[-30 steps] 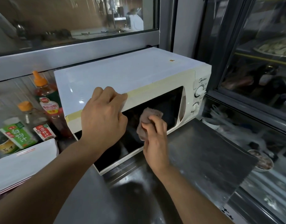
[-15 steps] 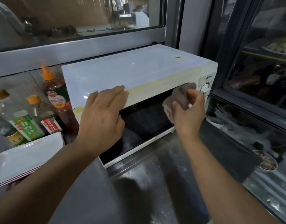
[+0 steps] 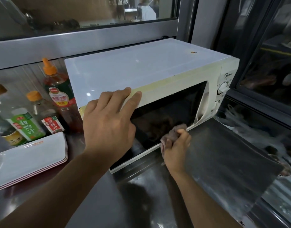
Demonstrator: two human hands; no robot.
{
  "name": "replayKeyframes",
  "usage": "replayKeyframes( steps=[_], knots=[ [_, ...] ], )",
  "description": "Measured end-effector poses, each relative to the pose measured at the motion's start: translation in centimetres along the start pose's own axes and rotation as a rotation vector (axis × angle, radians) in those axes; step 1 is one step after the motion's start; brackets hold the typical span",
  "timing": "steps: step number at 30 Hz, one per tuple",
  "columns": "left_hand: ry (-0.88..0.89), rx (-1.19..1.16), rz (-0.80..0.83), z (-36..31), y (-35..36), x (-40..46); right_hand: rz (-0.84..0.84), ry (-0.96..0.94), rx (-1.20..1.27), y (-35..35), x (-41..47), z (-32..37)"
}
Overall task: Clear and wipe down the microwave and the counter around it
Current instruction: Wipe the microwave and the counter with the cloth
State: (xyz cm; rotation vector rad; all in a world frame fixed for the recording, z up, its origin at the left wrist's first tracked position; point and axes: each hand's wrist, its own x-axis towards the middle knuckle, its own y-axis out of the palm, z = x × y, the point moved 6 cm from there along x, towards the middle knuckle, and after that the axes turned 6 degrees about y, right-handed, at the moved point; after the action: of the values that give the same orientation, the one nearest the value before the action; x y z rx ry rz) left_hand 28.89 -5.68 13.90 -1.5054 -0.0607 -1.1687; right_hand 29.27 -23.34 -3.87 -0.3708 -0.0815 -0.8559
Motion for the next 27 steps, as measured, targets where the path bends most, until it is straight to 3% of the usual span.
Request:
replayKeyframes(
  steps=[7,11,14,20,24,27],
  knots=[
    [-0.01,-0.018,-0.015,0.0,0.1,-0.1,0.051,0.011,-0.034,-1.1,1.7,1.4],
    [-0.012,-0.03,-0.005,0.0,0.0,0.1,-0.157,-0.187,0.102,-3.9,4.4,9.2],
    [-0.024,-0.044,-0.007,0.1,-0.2,0.2,-0.215,-0.199,0.178,-4.2,4.7,11.8],
    [-0.031,-0.045,0.003,0.1,0.1,0.3,-0.235,-0.303,0.091,-3.6,4.2,10.4],
    [-0.029,-0.057,0.006,0.1,-0.1,0.2,-0.207,-0.126,0.14,-5.2,7.4,8.5],
    [-0.029,-0.062,0.012,0.1,-0.3,0.3,-0.283,-0.138,0.078,-6.4,8.1,8.6]
  ],
)
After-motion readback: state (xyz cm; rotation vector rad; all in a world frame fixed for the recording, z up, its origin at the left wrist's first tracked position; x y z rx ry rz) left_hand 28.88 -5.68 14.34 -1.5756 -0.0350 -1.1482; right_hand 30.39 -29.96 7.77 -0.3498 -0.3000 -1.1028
